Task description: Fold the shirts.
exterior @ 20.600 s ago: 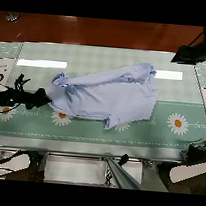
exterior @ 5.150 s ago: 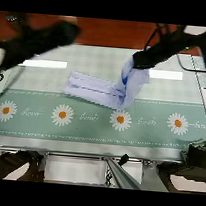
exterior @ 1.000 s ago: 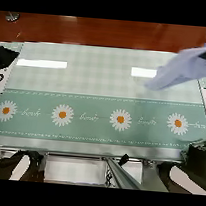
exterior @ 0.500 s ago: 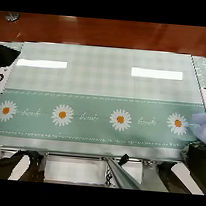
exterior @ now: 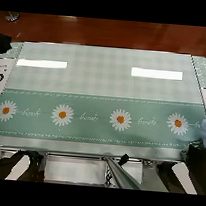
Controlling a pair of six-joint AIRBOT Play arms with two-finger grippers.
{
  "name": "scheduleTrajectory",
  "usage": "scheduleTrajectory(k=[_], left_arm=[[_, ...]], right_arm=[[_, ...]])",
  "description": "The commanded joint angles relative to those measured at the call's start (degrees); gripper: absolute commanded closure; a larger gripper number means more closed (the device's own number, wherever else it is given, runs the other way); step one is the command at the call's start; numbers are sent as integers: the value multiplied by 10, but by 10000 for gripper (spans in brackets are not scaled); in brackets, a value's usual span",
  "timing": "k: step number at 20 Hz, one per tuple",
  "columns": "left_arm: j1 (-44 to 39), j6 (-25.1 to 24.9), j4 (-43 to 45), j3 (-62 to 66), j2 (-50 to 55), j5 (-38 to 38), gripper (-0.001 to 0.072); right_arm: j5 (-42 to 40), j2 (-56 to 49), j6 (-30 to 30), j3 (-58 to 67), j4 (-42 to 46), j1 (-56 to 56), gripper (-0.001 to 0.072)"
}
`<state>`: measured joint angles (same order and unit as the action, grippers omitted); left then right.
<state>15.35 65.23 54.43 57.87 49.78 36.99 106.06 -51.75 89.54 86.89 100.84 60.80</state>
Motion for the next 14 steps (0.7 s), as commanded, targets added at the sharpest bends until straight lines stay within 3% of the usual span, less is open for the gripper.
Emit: scheduleTrajectory(k=[1, 5, 7, 14], left_arm=[[0, -24, 1, 0, 28, -62, 692], [0, -26, 0, 0, 63, -86, 692], [0, -26, 0, 0, 87, -85, 692], [0, -26, 0, 0, 133, -109, 692]], right_arm=[[3, 17, -9, -43, 117, 2, 692], [3, 60, -13, -90, 244, 2, 692], [3, 81, -12, -115, 254, 2, 691], [4, 84, -18, -127, 94, 2, 691]])
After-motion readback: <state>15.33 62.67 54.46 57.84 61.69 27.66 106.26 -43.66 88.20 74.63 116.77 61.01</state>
